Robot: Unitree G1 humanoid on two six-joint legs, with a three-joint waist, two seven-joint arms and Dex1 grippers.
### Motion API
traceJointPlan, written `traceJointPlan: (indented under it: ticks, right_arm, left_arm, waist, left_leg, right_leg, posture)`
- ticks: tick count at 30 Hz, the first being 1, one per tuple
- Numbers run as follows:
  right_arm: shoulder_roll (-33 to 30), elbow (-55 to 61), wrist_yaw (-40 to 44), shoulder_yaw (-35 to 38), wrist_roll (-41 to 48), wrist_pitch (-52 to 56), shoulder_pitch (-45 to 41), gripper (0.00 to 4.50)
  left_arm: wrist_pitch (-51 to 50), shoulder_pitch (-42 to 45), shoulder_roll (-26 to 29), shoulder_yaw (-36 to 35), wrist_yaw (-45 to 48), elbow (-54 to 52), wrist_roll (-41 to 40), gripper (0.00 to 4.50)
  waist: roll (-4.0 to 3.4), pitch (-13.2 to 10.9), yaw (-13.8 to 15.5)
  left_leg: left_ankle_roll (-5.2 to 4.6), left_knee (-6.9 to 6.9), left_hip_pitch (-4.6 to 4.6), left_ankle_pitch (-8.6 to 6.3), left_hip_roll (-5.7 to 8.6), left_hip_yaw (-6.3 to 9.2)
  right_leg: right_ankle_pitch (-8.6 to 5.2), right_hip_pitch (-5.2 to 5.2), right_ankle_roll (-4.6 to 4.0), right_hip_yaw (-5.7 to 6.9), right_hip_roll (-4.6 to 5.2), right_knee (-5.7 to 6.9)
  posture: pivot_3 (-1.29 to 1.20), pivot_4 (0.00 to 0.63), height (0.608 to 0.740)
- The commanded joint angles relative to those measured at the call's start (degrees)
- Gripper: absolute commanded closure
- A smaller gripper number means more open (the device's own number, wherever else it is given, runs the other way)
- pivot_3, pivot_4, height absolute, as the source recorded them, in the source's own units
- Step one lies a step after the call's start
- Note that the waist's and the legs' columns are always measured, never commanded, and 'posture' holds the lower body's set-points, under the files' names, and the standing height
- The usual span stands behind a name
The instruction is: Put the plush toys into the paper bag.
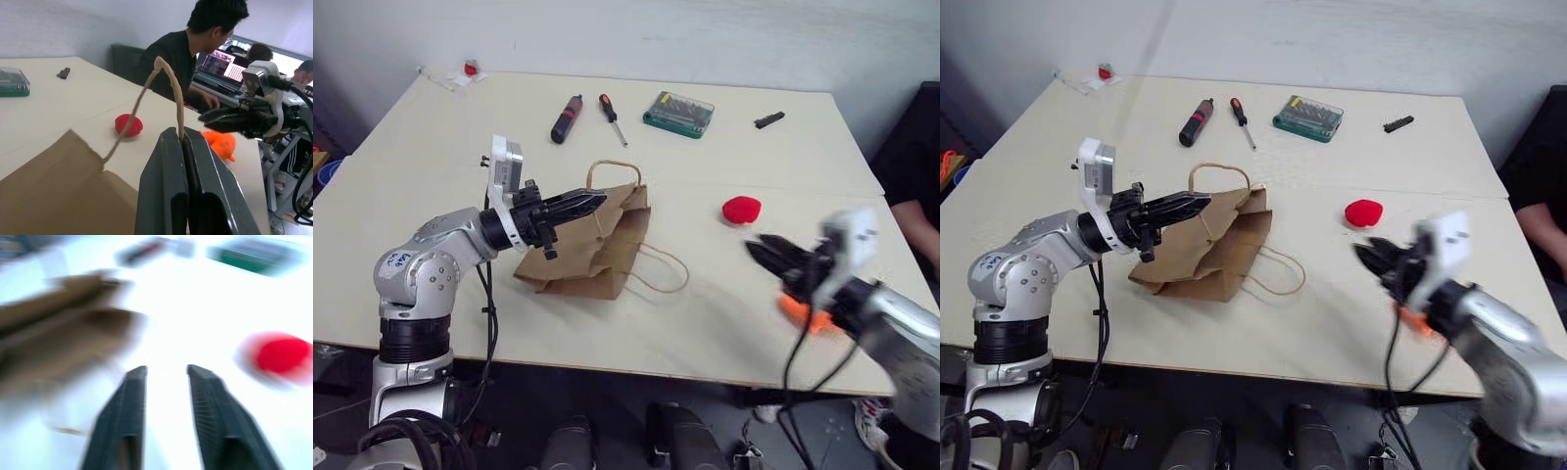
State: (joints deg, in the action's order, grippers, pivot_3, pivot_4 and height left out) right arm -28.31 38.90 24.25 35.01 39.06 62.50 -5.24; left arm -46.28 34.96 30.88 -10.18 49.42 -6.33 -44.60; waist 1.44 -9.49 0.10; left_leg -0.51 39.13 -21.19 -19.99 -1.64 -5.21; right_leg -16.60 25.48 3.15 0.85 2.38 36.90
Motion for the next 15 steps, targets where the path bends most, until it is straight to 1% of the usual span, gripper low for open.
traceJointPlan:
  ticks: [1, 3, 4, 6, 9, 12, 15]
  right_arm:
    - [-0.8, 2.6, -4.3, 7.4, 0.4, 2.4, 4.6, 1.75]
    - [-0.3, 2.0, -6.3, 7.7, -0.7, 2.6, 7.2, 1.0]
    - [-0.2, 1.8, -6.8, 7.6, -0.7, 2.6, 7.8, 0.73]
    - [0.6, 0.2, -8.4, 6.1, -2.0, 1.4, 8.7, 0.03]
    - [2.2, -3.3, -10.5, 4.3, -3.9, -0.1, 9.3, 0.01]
    - [1.8, -5.0, -10.8, 1.4, -6.4, -1.5, 11.5, 0.01]
    - [1.0, -7.2, -9.8, -3.0, -9.4, -4.1, 14.6, 0.01]
  left_arm:
    - [0.6, -0.3, 0.6, -0.4, 0.7, -2.1, -1.0, 4.5]
    - [0.7, -0.5, 0.6, -0.2, 0.9, -2.0, -1.0, 4.5]
    - [0.7, -0.5, 0.5, -0.2, 0.8, -2.1, -1.0, 4.5]
    - [0.9, -0.3, 0.5, -0.1, 0.9, -1.8, -0.8, 4.5]
    - [1.2, 0.5, 0.6, 0.0, 1.2, -1.1, -0.6, 4.5]
    - [1.5, 0.7, 0.7, -0.1, 1.2, -1.0, -0.4, 4.5]
    - [1.7, 0.6, 0.9, -0.2, 1.2, -0.9, -0.4, 4.5]
  waist:
    - [0.0, 0.0, -0.1]
    - [-0.01, 0.0, -0.3]
    - [-0.03, 0.0, -0.4]
    - [-0.04, 0.0, -0.5]
    - [-0.05, 0.0, -0.3]
    - [-0.07, 0.0, 0.0]
    - [-0.06, 0.0, -0.1]
  left_leg:
    - [0.0, 0.0, 0.01, 0.01, 0.0, -0.01]
    - [0.02, -0.03, 0.07, 0.01, -0.03, -0.07]
    - [0.02, -0.04, 0.09, 0.02, -0.04, -0.11]
    - [0.02, -0.04, 0.12, 0.02, -0.04, -0.17]
    - [0.03, -0.04, 0.13, 0.02, -0.04, -0.15]
    - [0.03, -0.03, 0.1, 0.02, -0.01, -0.15]
    - [0.02, -0.02, 0.1, 0.02, 0.0, -0.13]
  right_leg:
    - [0.0, 0.0, 0.0, -0.02, -0.01, 0.0]
    - [0.0, -0.01, 0.0, -0.11, -0.09, -0.01]
    - [0.0, 0.0, 0.0, -0.16, -0.11, 0.0]
    - [0.0, 0.0, 0.01, -0.24, -0.14, 0.0]
    - [0.0, 0.0, 0.01, -0.23, -0.16, 0.01]
    - [-0.01, 0.01, 0.01, -0.24, -0.13, 0.0]
    - [0.0, 0.0, 0.01, -0.26, -0.13, 0.0]
  posture:
    - [0.0, 0.15, 0.74]
    - [0.0, 0.15, 0.74]
    - [0.0, 0.15, 0.74]
    - [0.0, 0.15, 0.74]
    - [0.0, 0.15, 0.74]
    - [0.0, 0.15, 0.74]
    - [0.0, 0.15, 0.74]
